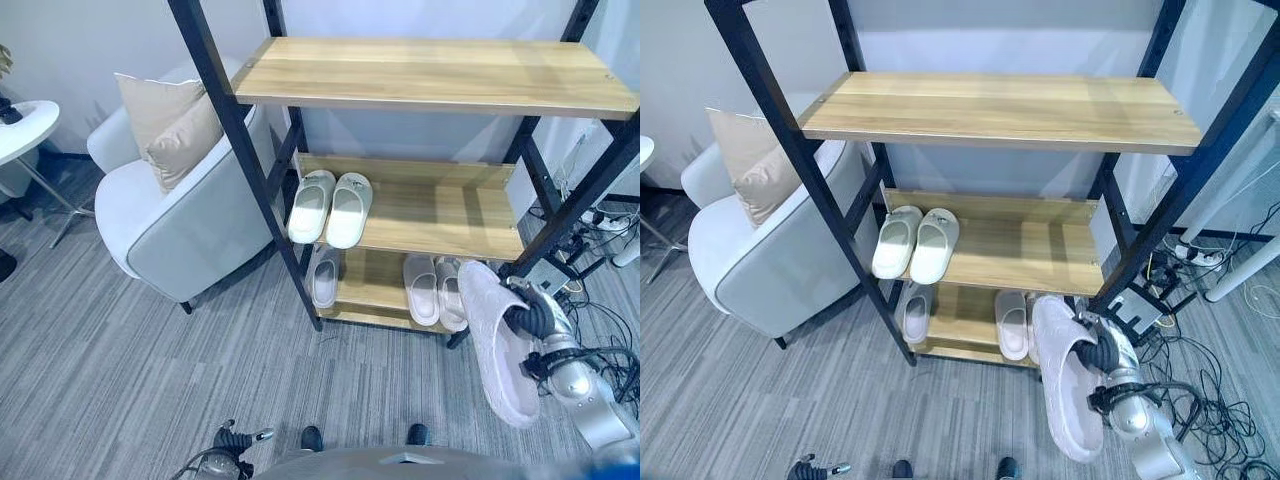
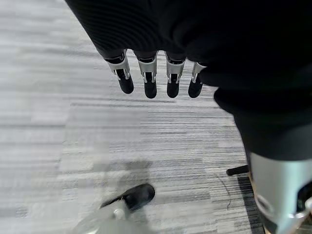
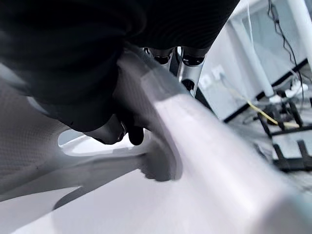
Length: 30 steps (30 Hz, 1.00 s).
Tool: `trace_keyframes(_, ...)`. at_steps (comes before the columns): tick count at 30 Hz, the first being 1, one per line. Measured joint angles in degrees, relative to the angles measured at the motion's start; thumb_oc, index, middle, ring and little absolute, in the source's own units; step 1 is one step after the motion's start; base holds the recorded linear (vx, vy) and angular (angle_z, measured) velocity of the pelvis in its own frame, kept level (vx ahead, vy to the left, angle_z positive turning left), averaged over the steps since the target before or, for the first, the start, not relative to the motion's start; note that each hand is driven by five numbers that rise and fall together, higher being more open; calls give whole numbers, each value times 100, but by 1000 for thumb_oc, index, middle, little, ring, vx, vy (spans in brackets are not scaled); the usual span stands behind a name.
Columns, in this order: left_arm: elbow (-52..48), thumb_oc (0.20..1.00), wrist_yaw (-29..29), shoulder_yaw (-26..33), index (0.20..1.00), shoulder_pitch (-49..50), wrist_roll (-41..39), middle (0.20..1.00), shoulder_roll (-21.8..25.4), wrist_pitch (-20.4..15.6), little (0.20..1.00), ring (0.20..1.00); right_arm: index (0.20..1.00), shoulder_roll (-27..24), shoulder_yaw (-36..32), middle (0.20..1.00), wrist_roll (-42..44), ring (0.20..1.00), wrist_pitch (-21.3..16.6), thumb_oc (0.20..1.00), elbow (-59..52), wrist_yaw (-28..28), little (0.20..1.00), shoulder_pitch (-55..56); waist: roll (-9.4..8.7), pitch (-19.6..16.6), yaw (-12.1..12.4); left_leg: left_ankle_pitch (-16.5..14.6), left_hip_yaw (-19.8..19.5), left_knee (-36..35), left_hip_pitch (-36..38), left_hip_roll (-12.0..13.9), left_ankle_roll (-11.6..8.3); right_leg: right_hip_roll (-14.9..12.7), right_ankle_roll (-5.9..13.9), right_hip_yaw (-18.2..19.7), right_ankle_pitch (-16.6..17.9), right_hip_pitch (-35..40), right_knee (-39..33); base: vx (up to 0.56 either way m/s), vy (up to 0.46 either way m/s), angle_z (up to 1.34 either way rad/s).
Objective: Arrange the slippers neatly on the shoe rack.
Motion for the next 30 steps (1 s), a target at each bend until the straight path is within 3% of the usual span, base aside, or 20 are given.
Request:
trace_keyframes(1,36,1000,-12,-2,1000,-8,-15,1000,-9,0,1000,1000,200,2,0,200,29,200,-21,200,24,-7,200,-51,-14,121,10,22,-12,195,-116,23,-65,68,-21,-36,-8,-27,22,-254,-150,127)
trace_keyframes(2,116,1000,-5,2,1000,-638,-96,1000,13,-61,1000,1000,200,76,-34,200,90,200,-93,200,486,-70,200,-233,-197,797,-28,420,33,1909,-1555,128,-449,56,-549,-112,-547,-643,1076,-24,31,132)
trace_keyframes(3,-24,1000,0,61,1000,-739,-259,1000,70,-132,1000,1000,200,205,12,200,91,200,5,200,702,-44,200,-473,-352,1080,286,640,120,2479,-2060,285,-676,-15,-743,-17,-768,-896,1436,139,126,125)
trace_keyframes(4,54,1000,-9,39,1000,-787,-257,1000,60,-128,1000,1000,200,240,72,200,94,200,9,200,781,-46,200,-730,-393,1159,380,524,243,1999,-2105,281,-637,-4,-690,5,-733,-982,1324,230,170,-21)
trace_keyframes(5,219,1000,-11,48,1000,-701,-257,1000,15,-68,1000,1000,200,351,52,200,96,200,-10,200,752,-41,200,-941,-414,1155,457,310,240,1328,-1913,231,-523,78,-562,43,-662,-956,976,283,195,-67)
trace_keyframes(6,461,1000,-17,53,1000,-489,-253,1000,-61,-27,1000,1000,200,508,26,200,109,200,-42,200,679,-60,200,-962,-176,1063,475,207,160,622,-1372,358,-477,340,-272,5,-838,-663,718,321,264,-55)
trace_keyframes(7,530,1000,-69,50,1000,-232,-242,1000,-6,-4,1000,1000,200,502,10,200,110,200,-31,200,488,-40,200,-561,-113,833,280,35,33,381,-879,417,-429,322,-468,-55,-1093,-624,1352,346,351,-30)
trace_keyframes(9,569,1000,-84,39,1000,-182,-198,1000,57,-3,1000,1000,200,528,259,200,194,200,-22,200,493,15,200,-457,-304,729,254,-12,210,268,-564,-25,-299,183,-350,152,-1013,-681,1310,232,309,-28)
trace_keyframes(10,522,1000,-83,1,1000,-212,-194,1000,59,17,1000,1000,200,517,461,200,257,200,-22,200,498,88,200,-498,-416,671,245,-90,344,198,-450,-227,-124,177,-350,340,-916,-746,1227,171,316,-69)
trace_keyframes(11,346,1000,-79,-6,1000,-220,-193,1000,65,-24,1000,1000,200,527,584,200,271,200,-85,200,530,179,200,-553,-360,573,247,-48,419,77,-336,-315,279,160,-363,377,-901,-855,1320,120,254,-56)
trace_keyframes(15,87,1000,2,-13,1000,-692,-193,1000,376,-119,1000,1000,200,519,895,200,318,200,-89,200,588,356,200,-548,-607,407,256,-386,638,324,-400,-693,633,-341,-151,512,-988,-1025,1680,124,309,-20)
trace_keyframes(16,34,1000,21,-7,1000,-744,-189,1000,485,-120,1000,1000,200,680,914,200,323,200,-82,200,727,389,200,-689,-609,458,229,-701,792,823,-593,-841,923,-577,77,368,-886,-1368,2621,155,427,2)
trace_keyframes(17,37,1000,80,-21,1000,-615,-175,1000,499,-126,1000,1000,200,687,1156,200,320,200,-93,200,804,420,200,-738,-542,398,224,-852,1005,762,-313,-799,911,-967,96,-39,-803,-1631,3558,146,232,1)
trace_keyframes(19,36,1000,91,-21,1000,-544,-132,1000,535,-124,1000,1000,200,692,1205,200,320,200,-140,200,782,422,200,-697,-584,444,232,-915,953,751,-206,-919,1005,-1150,74,3,-768,-1754,3865,108,57,6)
trace_keyframes(22,42,1000,117,-25,1000,-396,-128,1000,499,-114,1000,1000,200,690,1202,200,320,200,-196,200,548,420,200,-696,-688,667,133,-801,881,555,-122,-967,1013,-823,120,150,-954,-1831,2710,110,-46,13)
trace_keyframes(24,38,1000,113,-22,1000,-438,-124,1000,425,-121,1000,1000,200,687,1213,200,322,200,-206,200,602,419,200,-753,-691,827,122,-849,810,501,-44,-1002,940,-537,212,-64,-722,-2053,1978,163,-95,19)
trace_keyframes(26,-84,1000,103,-31,1000,-414,10,1000,421,-124,1000,1000,200,657,1186,200,322,200,-210,200,553,415,200,-652,-719,895,87,-892,639,351,182,-1070,792,-312,233,45,-624,-1959,1774,75,-132,47)
trace_keyframes(27,-197,1000,103,-73,1000,-406,39,1000,417,-143,1000,1000,200,636,1141,200,322,200,-252,200,535,414,200,-498,-761,869,107,-897,540,356,263,-1111,783,-218,6,178,-406,-1768,1563,13,-155,58)
trace_keyframes(29,-357,1000,115,-294,1000,-396,44,1000,380,-188,1000,1000,200,567,1141,200,329,200,-284,200,559,414,200,-542,-610,924,202,-991,392,497,157,-950,603,-10,-169,167,-191,-1693,1325,-3,-195,30)
trace_keyframes(30,-350,1000,112,-350,1000,-400,47,1000,328,-187,1000,1000,200,497,1143,200,331,200,-306,200,544,415,200,-575,-549,933,234,-1033,306,691,-8,-865,533,109,-406,115,-74,-1584,1052,-37,-183,24)
